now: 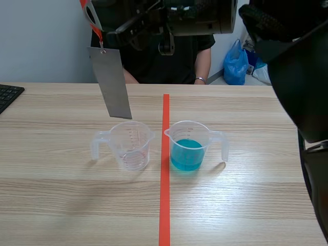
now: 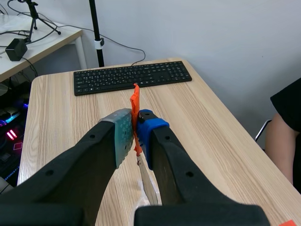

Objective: Do the redox reaction experiment.
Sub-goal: 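Put the plate into the left beaker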

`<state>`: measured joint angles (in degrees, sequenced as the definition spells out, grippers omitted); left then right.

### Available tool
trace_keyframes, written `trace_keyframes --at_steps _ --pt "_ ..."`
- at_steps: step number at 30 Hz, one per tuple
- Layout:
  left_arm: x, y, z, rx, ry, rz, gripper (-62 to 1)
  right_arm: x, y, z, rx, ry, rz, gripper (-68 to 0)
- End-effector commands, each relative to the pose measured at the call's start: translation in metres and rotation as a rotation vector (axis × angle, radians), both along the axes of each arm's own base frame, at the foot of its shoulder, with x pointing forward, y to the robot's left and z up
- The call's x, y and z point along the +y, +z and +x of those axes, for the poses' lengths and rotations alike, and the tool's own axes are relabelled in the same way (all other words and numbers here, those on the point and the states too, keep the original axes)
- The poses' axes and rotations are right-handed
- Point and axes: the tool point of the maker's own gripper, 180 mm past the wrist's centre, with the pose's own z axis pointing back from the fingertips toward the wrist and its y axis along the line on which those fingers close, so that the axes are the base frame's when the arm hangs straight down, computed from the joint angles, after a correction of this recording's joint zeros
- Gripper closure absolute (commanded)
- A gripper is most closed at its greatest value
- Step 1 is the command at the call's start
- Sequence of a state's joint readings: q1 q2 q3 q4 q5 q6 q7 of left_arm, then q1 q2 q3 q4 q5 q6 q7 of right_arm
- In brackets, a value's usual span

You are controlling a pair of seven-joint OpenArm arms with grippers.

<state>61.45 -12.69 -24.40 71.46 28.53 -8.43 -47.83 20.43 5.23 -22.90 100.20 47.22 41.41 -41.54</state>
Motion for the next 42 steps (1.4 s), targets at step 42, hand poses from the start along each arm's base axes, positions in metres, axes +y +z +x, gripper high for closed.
trace_keyframes --at_steps 42 --pt "0.001 0.003 -0.002 0.001 -0.011 -0.001 -4.0 -0.003 -0.097 0.052 0.059 -0.111 -0.051 -1.7"
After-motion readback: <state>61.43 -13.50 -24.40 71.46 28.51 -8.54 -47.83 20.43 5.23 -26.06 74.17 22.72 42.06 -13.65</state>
